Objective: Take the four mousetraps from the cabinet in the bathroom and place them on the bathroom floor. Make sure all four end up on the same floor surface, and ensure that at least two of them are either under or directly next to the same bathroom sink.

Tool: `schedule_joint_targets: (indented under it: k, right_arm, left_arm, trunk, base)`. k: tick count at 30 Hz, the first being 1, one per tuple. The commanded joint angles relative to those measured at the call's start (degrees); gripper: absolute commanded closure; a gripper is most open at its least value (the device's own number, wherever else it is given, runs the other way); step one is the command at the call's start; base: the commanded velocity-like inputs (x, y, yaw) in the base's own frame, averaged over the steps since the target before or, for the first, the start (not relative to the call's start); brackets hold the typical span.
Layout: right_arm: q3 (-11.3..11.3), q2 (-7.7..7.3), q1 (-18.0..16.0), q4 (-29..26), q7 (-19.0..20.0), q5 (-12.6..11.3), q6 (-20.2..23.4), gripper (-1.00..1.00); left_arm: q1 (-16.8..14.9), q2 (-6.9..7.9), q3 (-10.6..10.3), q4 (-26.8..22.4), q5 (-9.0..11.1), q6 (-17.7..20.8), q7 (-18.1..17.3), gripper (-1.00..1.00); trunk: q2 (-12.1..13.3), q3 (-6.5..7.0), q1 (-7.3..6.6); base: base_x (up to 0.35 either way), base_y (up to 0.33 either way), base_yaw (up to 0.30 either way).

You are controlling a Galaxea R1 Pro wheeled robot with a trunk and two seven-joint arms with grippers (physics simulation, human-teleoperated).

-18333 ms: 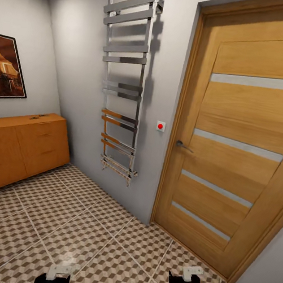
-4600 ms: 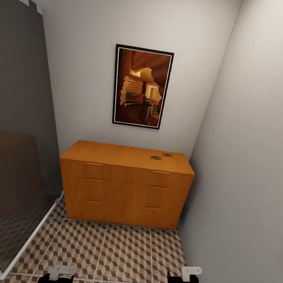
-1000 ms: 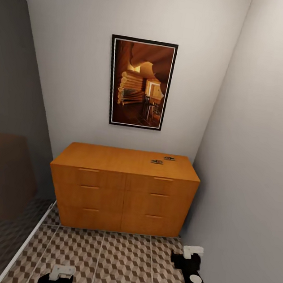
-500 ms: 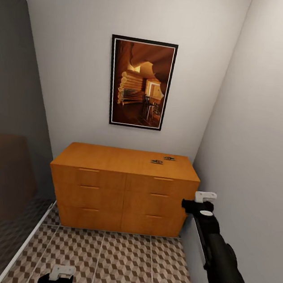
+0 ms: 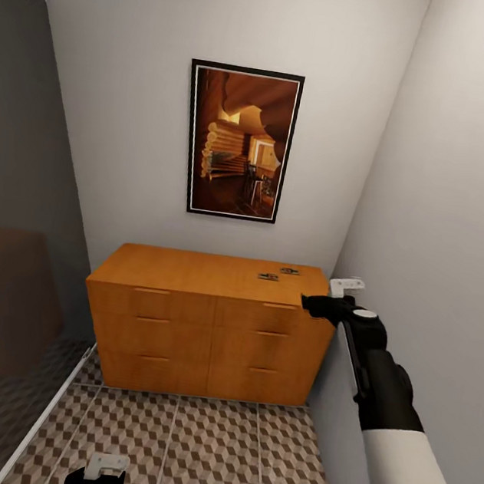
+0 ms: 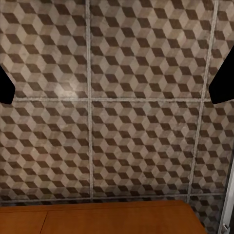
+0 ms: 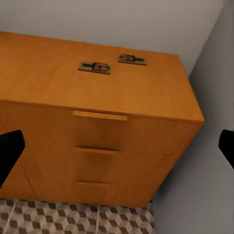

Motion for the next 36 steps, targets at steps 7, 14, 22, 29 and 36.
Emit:
schedule_joint_targets:
  k: [7, 14, 22, 29, 36]
  right_arm:
    - [0.10, -0.21, -4.20, -0.08, 7.03, 2.48, 0.44, -1.00]
    - [0.20, -1.63, -6.09, -0.08, 25.80, 8.23, -0.18, -1.00]
    - [0.22, -1.91, -6.26, -0.10, 43.50, 16.77, -7.21, -1.00]
    - [0.20, -2.16, -6.42, -0.14, 58.37, 25.54, -15.42, -1.00]
    - [-0.07, -2.37, -6.44, -0.10, 69.57, 29.32, -21.05, -1.00]
  left_arm:
    - [-0.13, -0.04, -0.50, 0.26, 0.54, -0.39, 0.07, -1.00]
    - [-0.13, 0.21, -0.50, 0.26, 0.54, -0.38, 0.16, -1.00]
    - [-0.13, 0.39, -0.62, 0.26, 0.18, -0.40, 0.07, -1.00]
    - [-0.13, 1.53, -0.68, 0.31, 0.02, -0.39, 0.05, -1.00]
    - [-0.12, 2.50, -0.74, 0.34, 0.01, -0.38, -0.01, -1.00]
  trunk:
    - [-0.14, -0.14, 0.04]
    - [-0.14, -0.14, 0.04]
    - [-0.14, -0.14, 0.04]
    - [-0.14, -0.14, 0.04]
    - [-0.14, -0.14, 0.04]
  base:
    - [0.000, 0.000, 0.000]
    - [0.000, 0.000, 0.000]
    - [0.000, 0.000, 0.000]
    - [0.000, 0.000, 0.000]
    - [0.000, 0.000, 0.000]
